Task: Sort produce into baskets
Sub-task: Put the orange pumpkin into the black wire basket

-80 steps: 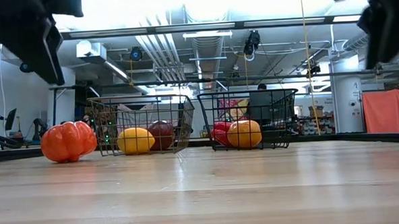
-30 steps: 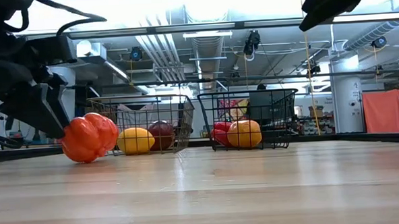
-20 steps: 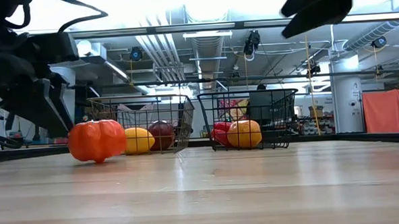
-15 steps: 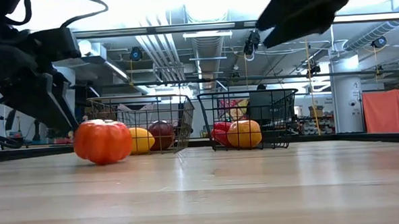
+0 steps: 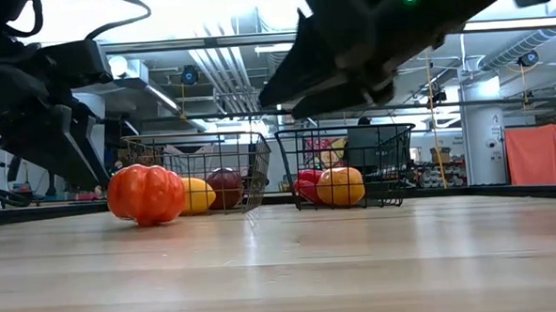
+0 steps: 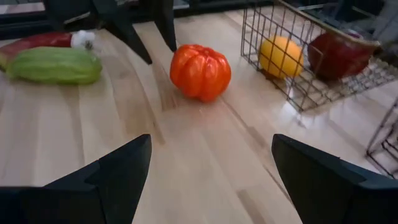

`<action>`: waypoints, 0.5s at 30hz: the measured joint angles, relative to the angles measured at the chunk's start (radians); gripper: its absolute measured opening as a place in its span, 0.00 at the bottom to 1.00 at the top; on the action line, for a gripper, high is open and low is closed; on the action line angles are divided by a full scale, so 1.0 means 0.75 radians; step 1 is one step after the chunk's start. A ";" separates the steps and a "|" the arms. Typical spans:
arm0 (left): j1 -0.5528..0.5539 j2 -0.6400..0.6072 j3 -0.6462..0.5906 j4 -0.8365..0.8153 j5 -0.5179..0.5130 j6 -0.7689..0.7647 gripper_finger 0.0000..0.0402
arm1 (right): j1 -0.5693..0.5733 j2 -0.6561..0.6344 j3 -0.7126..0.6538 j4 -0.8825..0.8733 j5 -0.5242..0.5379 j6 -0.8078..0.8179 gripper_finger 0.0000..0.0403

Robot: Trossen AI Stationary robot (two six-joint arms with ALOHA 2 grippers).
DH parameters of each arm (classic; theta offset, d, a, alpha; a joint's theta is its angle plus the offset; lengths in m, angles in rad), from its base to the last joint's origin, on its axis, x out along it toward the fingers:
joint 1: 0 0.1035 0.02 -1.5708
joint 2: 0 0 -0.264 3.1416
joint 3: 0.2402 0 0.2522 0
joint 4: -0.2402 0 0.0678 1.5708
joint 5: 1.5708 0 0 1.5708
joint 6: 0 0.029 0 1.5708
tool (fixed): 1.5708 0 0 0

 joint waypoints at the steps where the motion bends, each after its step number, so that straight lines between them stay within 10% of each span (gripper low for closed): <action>1: -0.004 0.000 0.000 0.000 0.000 0.004 0.42 | -0.005 0.019 0.015 0.009 0.004 -0.019 0.81; 15: -0.014 0.000 -0.001 0.020 -0.031 0.021 0.42 | -0.142 0.308 0.418 0.028 -0.016 -0.278 0.62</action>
